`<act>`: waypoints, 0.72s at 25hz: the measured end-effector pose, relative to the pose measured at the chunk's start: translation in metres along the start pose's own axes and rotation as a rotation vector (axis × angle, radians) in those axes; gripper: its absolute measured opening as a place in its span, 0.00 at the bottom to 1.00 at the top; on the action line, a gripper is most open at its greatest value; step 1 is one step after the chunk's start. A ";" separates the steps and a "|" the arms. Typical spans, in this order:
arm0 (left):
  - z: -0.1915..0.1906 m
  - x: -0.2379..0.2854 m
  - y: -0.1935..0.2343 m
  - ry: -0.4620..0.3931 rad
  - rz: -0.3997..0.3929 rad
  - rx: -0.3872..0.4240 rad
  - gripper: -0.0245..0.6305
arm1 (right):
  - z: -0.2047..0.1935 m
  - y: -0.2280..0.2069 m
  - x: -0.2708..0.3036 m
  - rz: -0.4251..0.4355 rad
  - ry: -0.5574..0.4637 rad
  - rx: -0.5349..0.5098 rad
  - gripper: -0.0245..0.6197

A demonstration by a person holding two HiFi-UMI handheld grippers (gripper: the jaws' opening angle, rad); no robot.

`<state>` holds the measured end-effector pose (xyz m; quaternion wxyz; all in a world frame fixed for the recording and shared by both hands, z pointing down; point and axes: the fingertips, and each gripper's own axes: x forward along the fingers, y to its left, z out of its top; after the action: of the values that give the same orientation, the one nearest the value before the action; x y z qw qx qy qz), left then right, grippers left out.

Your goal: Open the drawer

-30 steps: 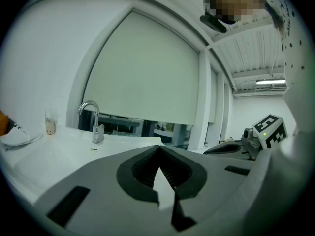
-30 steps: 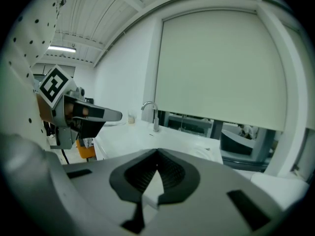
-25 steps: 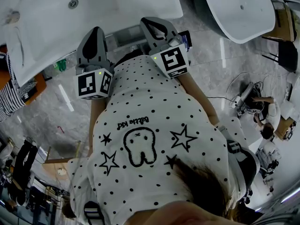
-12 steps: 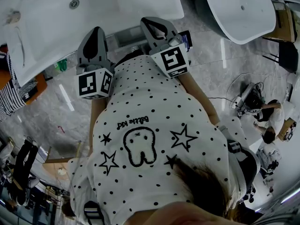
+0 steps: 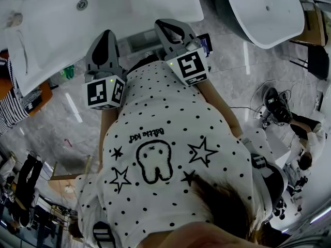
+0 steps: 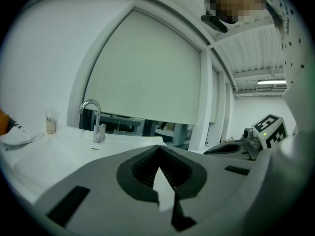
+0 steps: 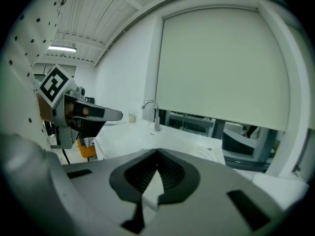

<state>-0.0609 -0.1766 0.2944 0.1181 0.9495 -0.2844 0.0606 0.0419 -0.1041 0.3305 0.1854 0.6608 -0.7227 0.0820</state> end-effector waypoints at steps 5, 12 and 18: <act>0.000 -0.001 -0.001 0.000 -0.001 0.000 0.04 | 0.000 0.001 0.000 0.004 0.001 -0.002 0.06; -0.001 -0.001 0.000 -0.004 0.005 -0.005 0.04 | -0.002 0.001 0.001 0.008 0.001 -0.004 0.06; 0.000 -0.002 -0.001 -0.006 0.004 -0.003 0.04 | -0.001 0.001 -0.001 0.005 -0.001 -0.005 0.06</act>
<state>-0.0616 -0.1748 0.2944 0.1183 0.9489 -0.2868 0.0574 0.0415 -0.1028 0.3316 0.1865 0.6586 -0.7246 0.0803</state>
